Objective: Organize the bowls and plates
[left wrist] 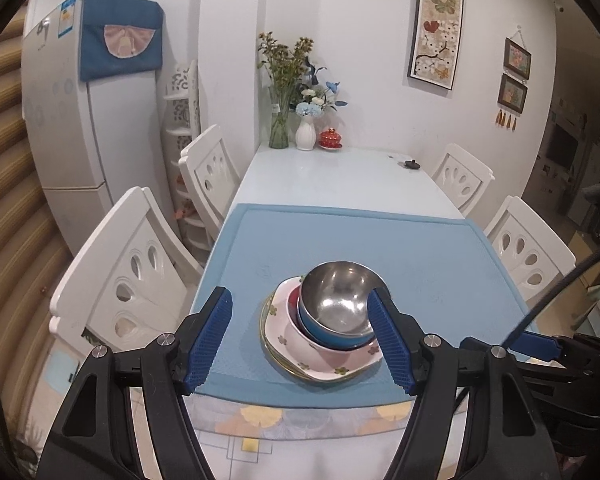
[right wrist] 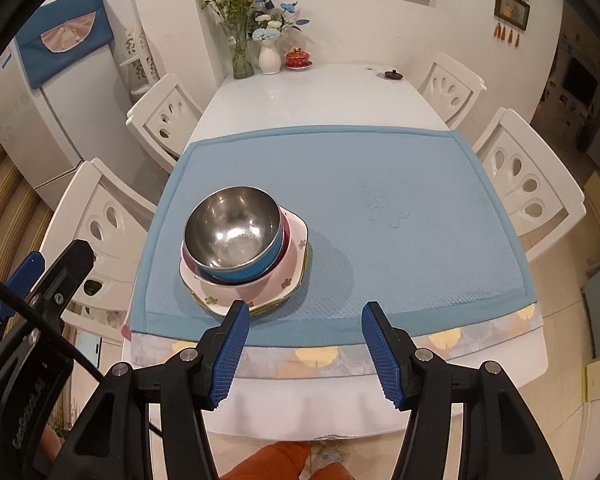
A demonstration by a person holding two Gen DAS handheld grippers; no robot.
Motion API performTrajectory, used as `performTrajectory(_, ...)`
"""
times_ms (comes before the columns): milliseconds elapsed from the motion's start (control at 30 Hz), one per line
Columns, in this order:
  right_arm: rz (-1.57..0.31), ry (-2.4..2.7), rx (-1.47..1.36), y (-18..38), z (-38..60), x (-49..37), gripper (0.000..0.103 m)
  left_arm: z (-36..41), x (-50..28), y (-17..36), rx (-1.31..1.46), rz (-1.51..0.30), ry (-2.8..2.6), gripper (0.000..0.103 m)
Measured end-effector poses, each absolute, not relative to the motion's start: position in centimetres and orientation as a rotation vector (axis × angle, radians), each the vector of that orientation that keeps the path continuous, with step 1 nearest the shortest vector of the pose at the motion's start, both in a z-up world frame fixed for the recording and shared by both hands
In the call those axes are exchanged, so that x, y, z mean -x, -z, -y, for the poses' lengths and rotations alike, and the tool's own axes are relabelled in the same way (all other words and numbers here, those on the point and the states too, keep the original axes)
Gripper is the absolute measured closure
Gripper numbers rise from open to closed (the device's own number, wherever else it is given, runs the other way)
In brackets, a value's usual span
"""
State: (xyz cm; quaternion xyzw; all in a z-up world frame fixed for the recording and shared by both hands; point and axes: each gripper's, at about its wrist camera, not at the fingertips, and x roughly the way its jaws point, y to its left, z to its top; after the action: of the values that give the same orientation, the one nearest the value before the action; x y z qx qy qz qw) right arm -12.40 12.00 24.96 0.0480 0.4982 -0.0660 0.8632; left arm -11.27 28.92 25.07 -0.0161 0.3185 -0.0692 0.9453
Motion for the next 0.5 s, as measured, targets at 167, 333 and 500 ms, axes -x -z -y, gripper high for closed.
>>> performTrajectory(167, -1.044, 0.152, -0.101, -24.8, -12.3, 11.6, 0.047, -29.0, 9.8, -24.5, 0.04, -0.676, 0.158, 0.034)
performTrajectory(333, -1.068, 0.165, -0.119, -24.4, -12.1, 10.8, 0.047, -28.6, 9.0, -24.2, 0.022, -0.689, 0.174, 0.034)
performTrajectory(500, -1.081, 0.176, -0.144, -24.1, -12.0, 10.5, 0.047, -28.4, 8.5, -24.1, 0.007, -0.696, 0.181, 0.034)
